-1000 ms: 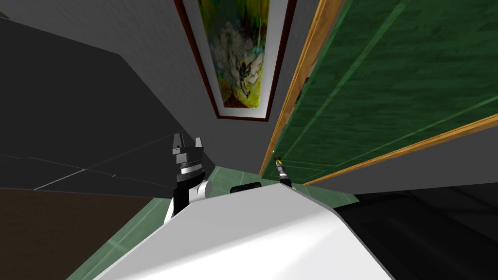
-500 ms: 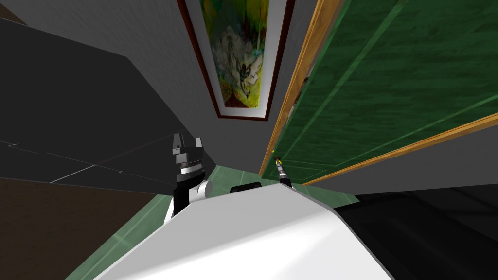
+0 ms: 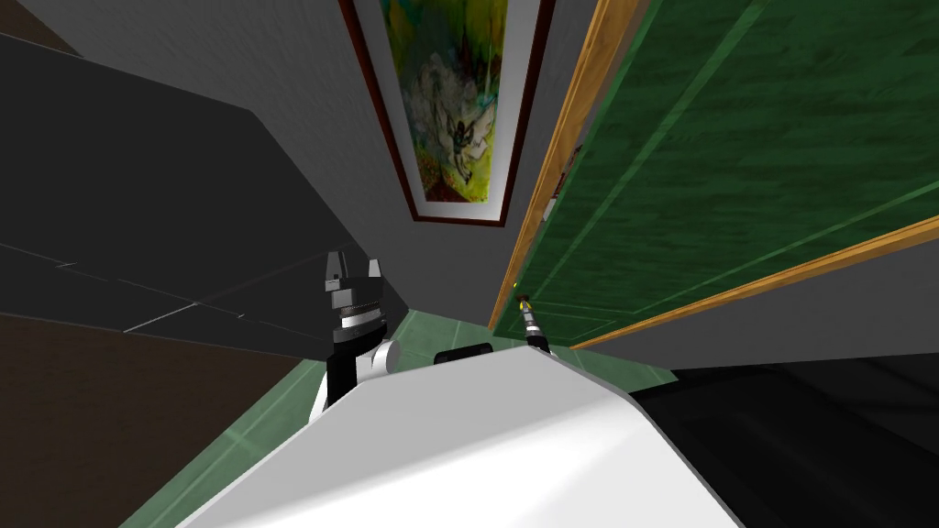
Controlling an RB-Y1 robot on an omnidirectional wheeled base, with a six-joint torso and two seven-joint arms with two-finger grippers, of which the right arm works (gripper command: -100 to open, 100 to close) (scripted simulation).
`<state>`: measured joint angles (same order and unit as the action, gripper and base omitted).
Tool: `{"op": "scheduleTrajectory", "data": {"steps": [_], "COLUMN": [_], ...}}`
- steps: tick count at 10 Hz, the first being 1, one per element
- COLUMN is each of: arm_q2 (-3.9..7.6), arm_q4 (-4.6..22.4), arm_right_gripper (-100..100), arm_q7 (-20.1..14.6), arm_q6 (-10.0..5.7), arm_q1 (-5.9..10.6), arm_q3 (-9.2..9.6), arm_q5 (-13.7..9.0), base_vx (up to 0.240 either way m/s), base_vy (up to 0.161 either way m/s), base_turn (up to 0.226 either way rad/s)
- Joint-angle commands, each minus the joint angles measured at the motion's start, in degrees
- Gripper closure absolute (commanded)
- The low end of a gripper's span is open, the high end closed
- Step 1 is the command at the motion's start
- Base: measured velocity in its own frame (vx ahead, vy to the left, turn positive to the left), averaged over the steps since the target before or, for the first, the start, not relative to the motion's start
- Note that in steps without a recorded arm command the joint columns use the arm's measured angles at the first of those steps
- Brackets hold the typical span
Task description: Pull the door open
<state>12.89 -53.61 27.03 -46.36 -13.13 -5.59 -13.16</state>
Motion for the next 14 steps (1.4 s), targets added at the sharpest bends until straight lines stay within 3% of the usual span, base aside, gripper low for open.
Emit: {"op": "scheduleTrajectory", "data": {"steps": [1, 4, 14], "arm_q2": [-0.18, -0.12, 0.26], "arm_q4": [0.5, 0.6, 1.2], "arm_right_gripper": [100, 100, 100], "arm_q7": [-2.9, -5.7, -20.0], "arm_q6": [-0.18, -0.17, -0.09], "arm_q1": [0.44, 0.60, 1.60], "arm_q3": [0.48, 0.68, 1.93], "arm_q5": [-0.4, -0.8, -3.2], "base_vx": [-0.044, -0.028, -0.040], "base_vy": [-0.005, -0.004, -0.006], "base_turn": [0.027, 0.021, 0.032]}}
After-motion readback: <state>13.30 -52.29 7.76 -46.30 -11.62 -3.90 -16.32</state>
